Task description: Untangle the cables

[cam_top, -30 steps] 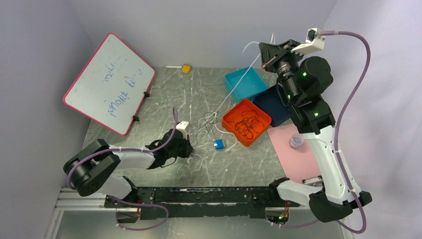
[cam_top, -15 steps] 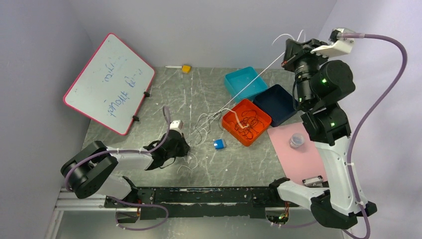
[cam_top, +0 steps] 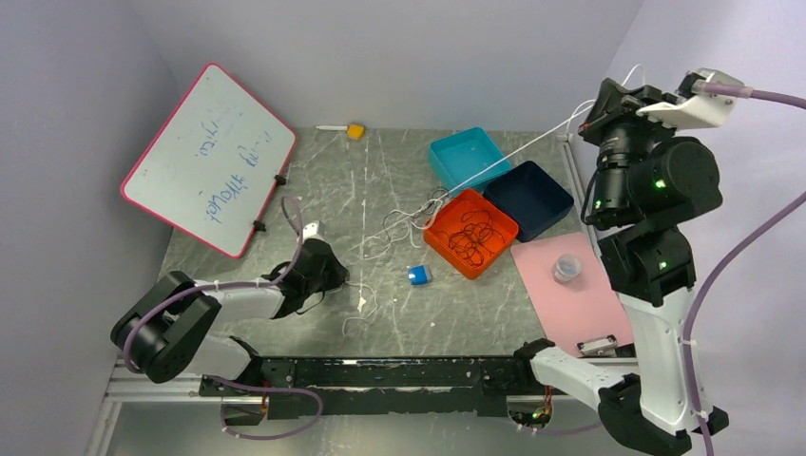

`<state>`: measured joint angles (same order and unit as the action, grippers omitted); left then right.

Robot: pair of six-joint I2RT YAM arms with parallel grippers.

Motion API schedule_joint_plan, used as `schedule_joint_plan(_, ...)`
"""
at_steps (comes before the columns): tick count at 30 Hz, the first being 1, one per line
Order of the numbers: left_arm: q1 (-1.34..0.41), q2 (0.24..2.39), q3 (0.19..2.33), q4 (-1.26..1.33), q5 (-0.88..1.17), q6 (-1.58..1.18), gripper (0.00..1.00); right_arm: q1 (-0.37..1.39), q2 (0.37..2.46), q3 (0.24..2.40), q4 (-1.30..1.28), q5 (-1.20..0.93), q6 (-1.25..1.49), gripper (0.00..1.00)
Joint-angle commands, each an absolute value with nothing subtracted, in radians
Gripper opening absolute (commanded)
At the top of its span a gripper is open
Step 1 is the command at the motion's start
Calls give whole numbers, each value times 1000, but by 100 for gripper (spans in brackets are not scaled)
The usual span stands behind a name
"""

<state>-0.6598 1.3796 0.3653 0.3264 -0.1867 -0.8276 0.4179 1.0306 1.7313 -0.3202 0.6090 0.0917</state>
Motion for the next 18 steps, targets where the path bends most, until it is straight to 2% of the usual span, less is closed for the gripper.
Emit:
schedule_joint_plan(1, -618, 1408, 323, 142, -216, -837, 7, 408, 993, 1775, -211, 706, 10, 0)
schedule_joint_plan(13, -529, 1420, 329, 134, -181, -852, 7, 416, 934, 1786, -110, 788, -148, 0)
schedule_joint_plan(18, -513, 1410, 325, 150, -153, -843, 7, 426, 909, 1780, -150, 635, -97, 0)
